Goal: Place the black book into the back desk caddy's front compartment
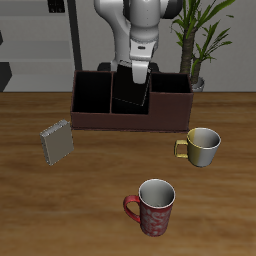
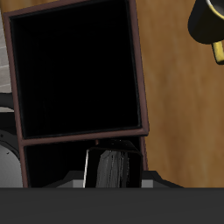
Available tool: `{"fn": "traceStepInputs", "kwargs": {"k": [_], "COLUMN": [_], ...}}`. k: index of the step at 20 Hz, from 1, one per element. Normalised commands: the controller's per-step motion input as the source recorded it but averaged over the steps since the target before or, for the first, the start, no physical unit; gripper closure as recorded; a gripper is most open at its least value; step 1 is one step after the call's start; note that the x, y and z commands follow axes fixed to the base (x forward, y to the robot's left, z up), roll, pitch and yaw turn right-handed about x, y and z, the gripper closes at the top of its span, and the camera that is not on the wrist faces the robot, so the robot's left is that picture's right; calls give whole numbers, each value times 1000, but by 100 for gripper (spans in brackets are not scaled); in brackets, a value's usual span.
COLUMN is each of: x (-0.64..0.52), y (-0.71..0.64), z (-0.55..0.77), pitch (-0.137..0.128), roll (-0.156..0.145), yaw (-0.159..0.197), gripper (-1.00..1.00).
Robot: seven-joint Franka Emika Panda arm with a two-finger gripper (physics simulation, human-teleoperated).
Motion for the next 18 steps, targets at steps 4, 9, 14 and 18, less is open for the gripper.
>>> {"fn": "traceStepInputs", "kwargs": {"k": [4, 9, 14, 18], "x": [-76, 31, 14, 11], "y": [-32, -143, -71, -44], "z": [36, -76, -125, -93], "pitch": [0, 1, 17, 20], "roll": [1, -30, -8, -4], "yaw": [-2, -14, -11, -15], "gripper": [100, 100, 100, 100]}}
